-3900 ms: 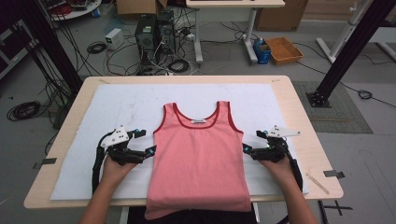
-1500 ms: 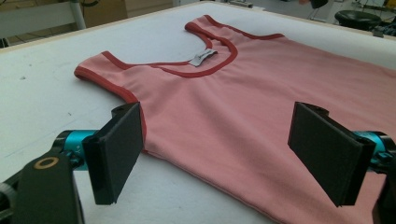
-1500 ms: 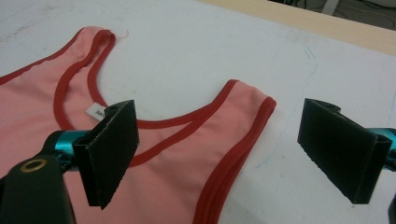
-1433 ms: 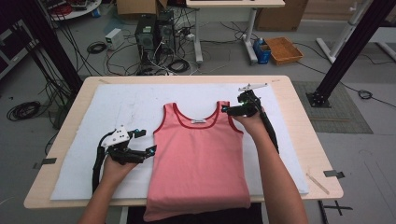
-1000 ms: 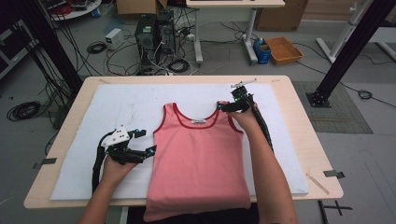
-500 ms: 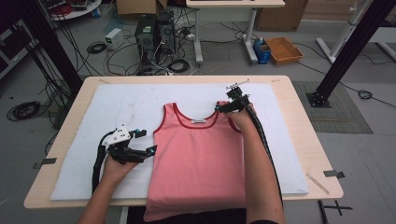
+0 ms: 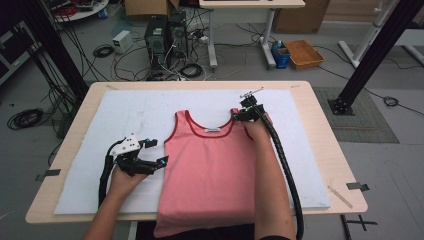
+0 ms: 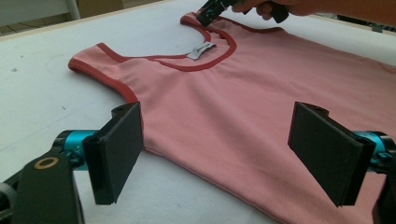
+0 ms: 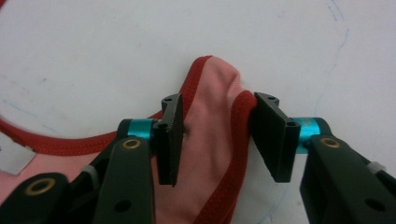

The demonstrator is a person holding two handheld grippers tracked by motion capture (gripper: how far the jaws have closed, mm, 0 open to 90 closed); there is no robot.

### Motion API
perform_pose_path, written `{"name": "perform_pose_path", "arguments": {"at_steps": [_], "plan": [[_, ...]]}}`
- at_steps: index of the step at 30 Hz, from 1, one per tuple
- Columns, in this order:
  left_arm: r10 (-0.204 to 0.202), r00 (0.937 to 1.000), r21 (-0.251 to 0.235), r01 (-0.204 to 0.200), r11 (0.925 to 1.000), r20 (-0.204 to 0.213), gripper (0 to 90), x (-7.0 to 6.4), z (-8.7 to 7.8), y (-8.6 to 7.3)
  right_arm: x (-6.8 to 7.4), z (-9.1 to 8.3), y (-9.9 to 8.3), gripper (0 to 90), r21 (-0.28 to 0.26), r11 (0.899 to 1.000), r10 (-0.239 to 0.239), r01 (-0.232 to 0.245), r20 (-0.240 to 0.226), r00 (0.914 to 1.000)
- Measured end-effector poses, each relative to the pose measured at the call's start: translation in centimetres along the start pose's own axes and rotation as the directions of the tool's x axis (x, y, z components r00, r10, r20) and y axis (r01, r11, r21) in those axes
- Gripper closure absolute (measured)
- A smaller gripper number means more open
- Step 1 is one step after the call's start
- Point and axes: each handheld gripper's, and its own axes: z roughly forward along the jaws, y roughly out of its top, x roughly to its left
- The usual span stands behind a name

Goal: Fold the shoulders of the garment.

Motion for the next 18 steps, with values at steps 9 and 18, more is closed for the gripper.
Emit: {"name": "perform_pose_path", "arguments": {"at_steps": [9, 18], "plan": [[-0.004, 1.0, 0.0, 0.004, 1.0, 0.002, 18.4, 0.1, 0.0, 0.0, 0.5, -0.5, 0.1, 82.6, 0.008, 0.999, -0.034, 0.034, -0.029, 0.999], [-0.002, 1.0, 0.002, 0.002, 1.0, 0.001, 18.4, 0.0, 0.0, 0.0, 1.5, -3.5, 0.2, 83.5, -0.06, 0.994, -0.092, 0.087, -0.095, 0.9912]]}}
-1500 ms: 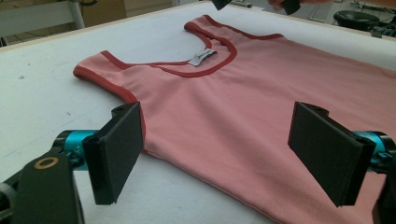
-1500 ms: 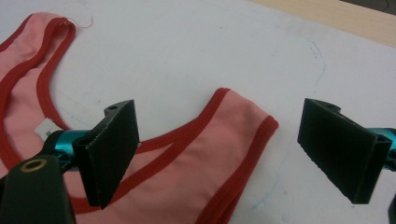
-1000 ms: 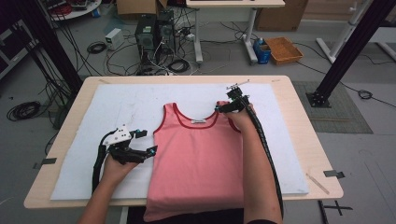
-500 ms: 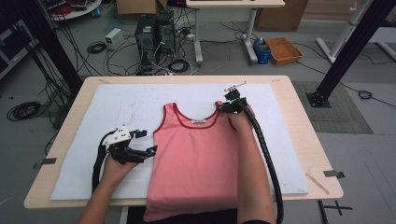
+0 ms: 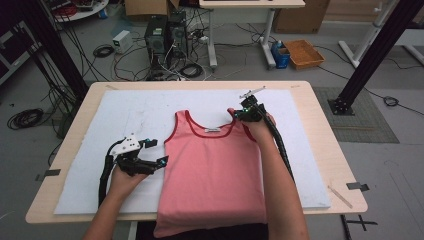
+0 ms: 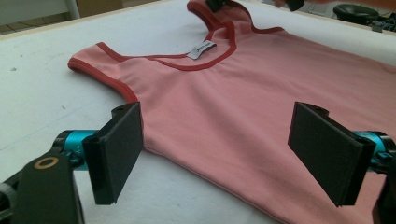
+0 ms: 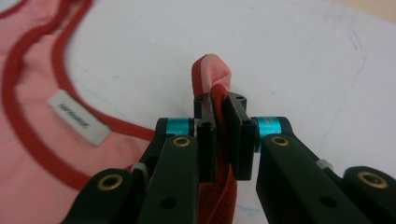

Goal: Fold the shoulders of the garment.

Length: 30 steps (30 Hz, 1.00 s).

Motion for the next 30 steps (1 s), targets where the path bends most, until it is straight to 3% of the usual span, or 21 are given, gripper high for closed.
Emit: {"name": "perform_pose_path", "arguments": {"at_steps": [5, 16, 21, 30], "plan": [[0.001, 1.0, 0.0, -0.001, 1.0, -0.001, 18.4, 0.0, 0.0, 0.0, 1.2, -2.3, -0.6, 83.5, -0.069, 0.997, -0.028, 0.025, -0.041, 0.9988], [0.009, 0.9999, 0.003, -0.009, 1.0, -0.009, 18.4, -0.1, 0.0, 0.0, 5.3, -6.6, -3.5, 83.4, -0.186, 0.978, -0.113, 0.093, -0.103, 0.9882], [0.008, 0.9999, 0.002, -0.008, 1.0, -0.009, 18.4, -0.1, 0.0, 0.0, 7.0, -6.9, -4.7, 83.6, -0.182, 0.972, -0.169, 0.146, -0.116, 0.9788], [0.002, 0.9999, -0.003, -0.002, 1.0, -0.011, 18.4, -0.1, 0.0, 0.0, 8.0, -7.5, -7.8, 84.1, -0.169, 0.971, -0.19, 0.17, -0.11, 0.9757]]}}
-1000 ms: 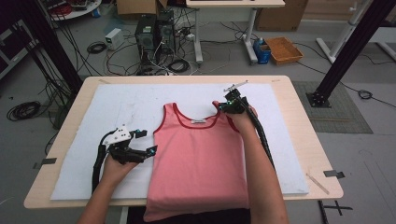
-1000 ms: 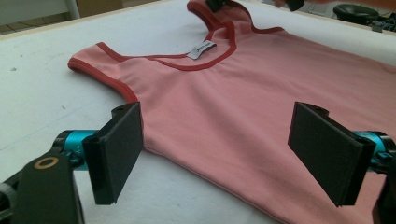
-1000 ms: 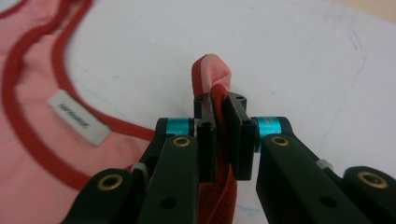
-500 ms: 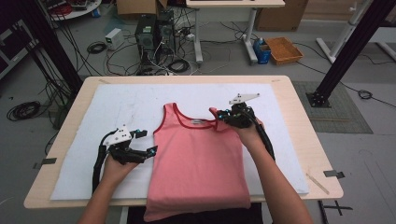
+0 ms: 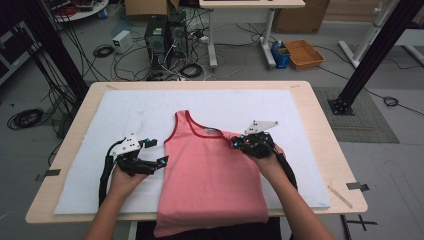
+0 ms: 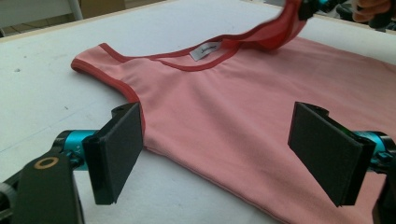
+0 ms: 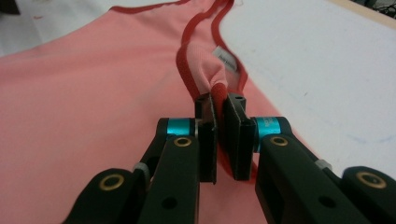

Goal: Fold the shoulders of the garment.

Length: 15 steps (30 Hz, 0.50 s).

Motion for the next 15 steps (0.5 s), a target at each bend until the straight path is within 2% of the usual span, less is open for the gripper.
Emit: {"name": "perform_pose_path", "arguments": {"at_steps": [6, 9, 11, 12, 15], "plan": [[0.011, 0.9999, 0.004, -0.011, 0.9999, -0.007, 18.4, -0.1, 0.0, 0.0, 1.8, -1.0, -3.0, 83.6, 0.019, 1.0, -0.019, 0.019, 0.002, 0.9998], [0.01, 0.9999, 0.005, -0.01, 0.9999, -0.007, 18.4, -0.1, 0.0, 0.0, 2.4, -1.6, -4.6, 72.5, 0.022, 1.0, -0.005, 0.005, 0.007, 1.0], [0.01, 0.9999, 0.006, -0.01, 0.9999, -0.009, 18.4, 0.0, 0.1, 0.0, 2.7, -2.2, -5.3, 67.5, 0.028, 1.0, 0.005, -0.005, -0.012, 0.9999], [0.009, 0.9999, 0.005, -0.008, 0.9999, -0.009, 18.4, -0.1, 0.1, 0.0, 2.9, -2.6, -5.5, 63.0, 0.023, 1.0, 0.011, -0.011, -0.012, 0.9999], [0.012, 0.9999, 0.007, -0.012, 0.9999, -0.009, 18.4, -0.1, 0.1, 0.0, 3.0, -3.9, -5.3, 57.7, -0.02, 1.0, 0.012, -0.012, -0.009, 0.9999]]}}
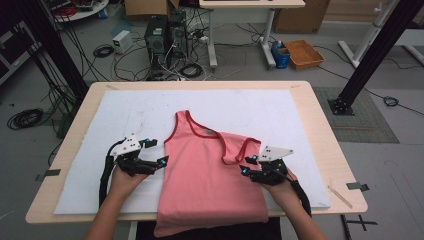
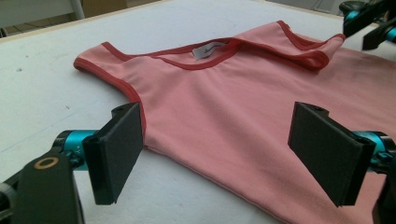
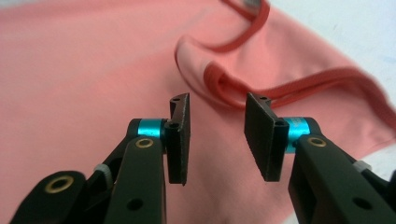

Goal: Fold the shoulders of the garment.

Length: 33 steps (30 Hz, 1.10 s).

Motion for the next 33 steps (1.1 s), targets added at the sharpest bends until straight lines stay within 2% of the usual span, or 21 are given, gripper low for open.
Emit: {"name": "perform_pose_path", "arguments": {"at_steps": [3, 5, 10, 15, 19, 26, 30, 33], "plan": [[-0.002, 1.0, 0.002, 0.002, 1.0, 0.001, 18.4, -0.1, 0.0, 0.0, -0.4, -0.6, 1.1, 57.0, -0.058, 0.998, 0.012, -0.012, 0.005, 0.9999], [0.003, 1.0, 0.003, -0.003, 1.0, -0.003, 18.4, -0.1, 0.0, 0.0, -0.7, -0.3, 1.7, 57.0, -0.072, 0.997, 0.023, -0.023, 0.001, 0.9997], [-0.003, 1.0, 0.001, 0.003, 1.0, -0.001, 18.4, -0.1, 0.0, 0.0, -1.3, 2.0, 2.8, 57.8, -0.075, 0.995, 0.053, -0.059, -0.077, 0.9956], [-0.014, 0.9999, -0.003, 0.014, 0.9999, 0.004, 18.4, 0.1, 0.0, 0.0, -1.3, 3.4, 2.5, 61.7, -0.006, 0.999, 0.036, -0.036, -0.078, 0.9963], [-0.004, 1.0, -0.001, 0.004, 1.0, 0.002, 18.4, 0.1, 0.0, 0.0, -1.1, 3.4, 1.7, 70.2, 0.022, 0.999, 0.033, -0.031, -0.088, 0.9956], [-0.003, 1.0, 0.0, 0.003, 1.0, 0.0, 18.4, 0.0, 0.0, 0.0, -0.4, 3.6, 0.7, 84.9, 0.073, 0.997, -0.015, 0.023, -0.113, 0.9935], [-0.011, 0.9999, -0.002, 0.011, 0.9999, 0.003, 18.4, 0.0, 0.0, 0.0, 0.2, 3.6, 0.5, 86.4, 0.087, 0.995, -0.033, 0.044, -0.119, 0.9924], [-0.011, 0.9999, -0.003, 0.011, 0.9999, 0.004, 18.4, 0.0, 0.0, 0.0, 0.8, 2.9, 0.9, 86.7, 0.068, 0.996, -0.055, 0.064, -0.116, 0.9917]]}}
